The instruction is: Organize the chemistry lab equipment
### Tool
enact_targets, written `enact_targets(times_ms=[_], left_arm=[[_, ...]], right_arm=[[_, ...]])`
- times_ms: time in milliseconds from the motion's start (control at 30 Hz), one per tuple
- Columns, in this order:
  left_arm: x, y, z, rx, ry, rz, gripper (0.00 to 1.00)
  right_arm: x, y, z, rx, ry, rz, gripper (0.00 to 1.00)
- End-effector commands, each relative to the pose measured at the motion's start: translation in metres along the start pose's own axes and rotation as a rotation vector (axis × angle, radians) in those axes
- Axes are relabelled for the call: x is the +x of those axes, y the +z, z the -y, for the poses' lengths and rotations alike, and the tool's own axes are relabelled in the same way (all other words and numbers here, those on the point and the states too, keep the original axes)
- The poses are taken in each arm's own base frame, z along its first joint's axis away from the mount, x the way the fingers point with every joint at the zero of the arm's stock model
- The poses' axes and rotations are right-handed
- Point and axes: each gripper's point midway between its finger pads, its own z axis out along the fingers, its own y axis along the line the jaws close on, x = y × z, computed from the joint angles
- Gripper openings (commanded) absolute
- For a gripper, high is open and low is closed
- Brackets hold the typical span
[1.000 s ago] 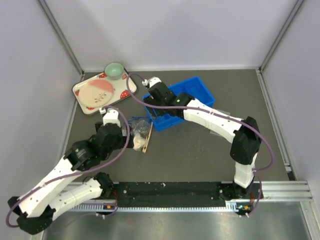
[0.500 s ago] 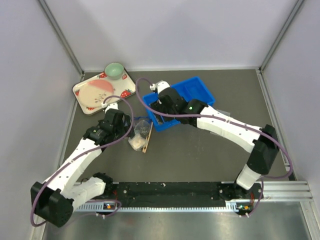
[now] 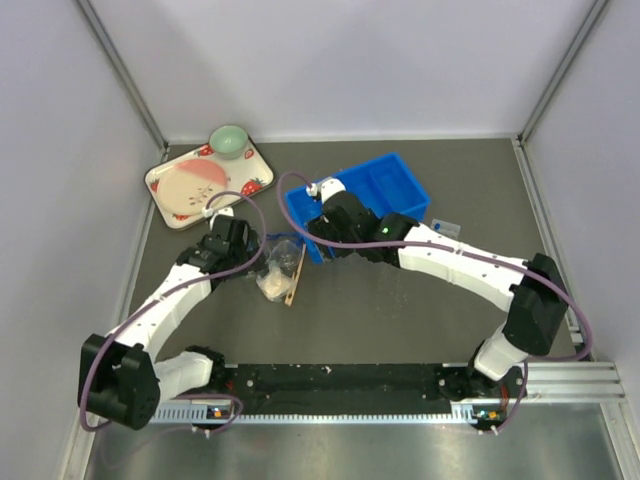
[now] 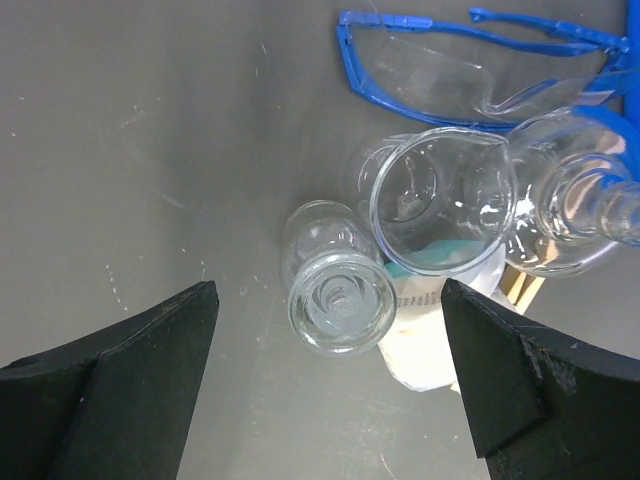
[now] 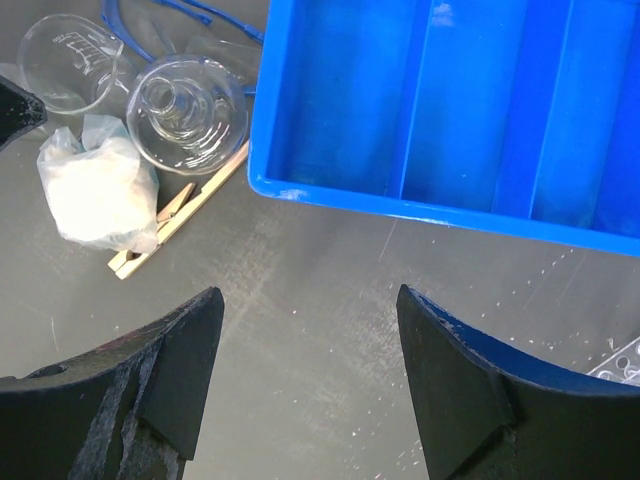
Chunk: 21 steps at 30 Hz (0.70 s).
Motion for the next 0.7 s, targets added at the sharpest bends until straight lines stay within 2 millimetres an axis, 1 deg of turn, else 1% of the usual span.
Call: enact_targets(times_ms=[0,233,333,467,667], left_arm=[[-0.004,0.011,0.004,0.015,-0.014,0.019,0.99],[0.001,0.021,0.004,0.004,-0.020,-0.004,0.96],[0.001,0.025,0.002,-0.011,-0.020,-0.004,0.91],[0.004,0.030,-0.005,-0.052,-0.015,-0.012,0.88],[0.011,0.031,-0.012,-0.082,-0.007,-0.029,0.85]], right_arm=[[-0.028,-0.021,-0.004,-0.035,0.048,0.117,0.71],[-0.023,-0.022,-0.003,-0.035,0.055,0.116,0.71],[-0.022,-0.022,-0.003,-0.039,0.056,0.118,0.71],[-0.019,-0.022,-0.003,-0.040,0.057,0.116,0.71],[-0.016,-0.021,-0.004,-0.045,0.059,0.113,0.71]])
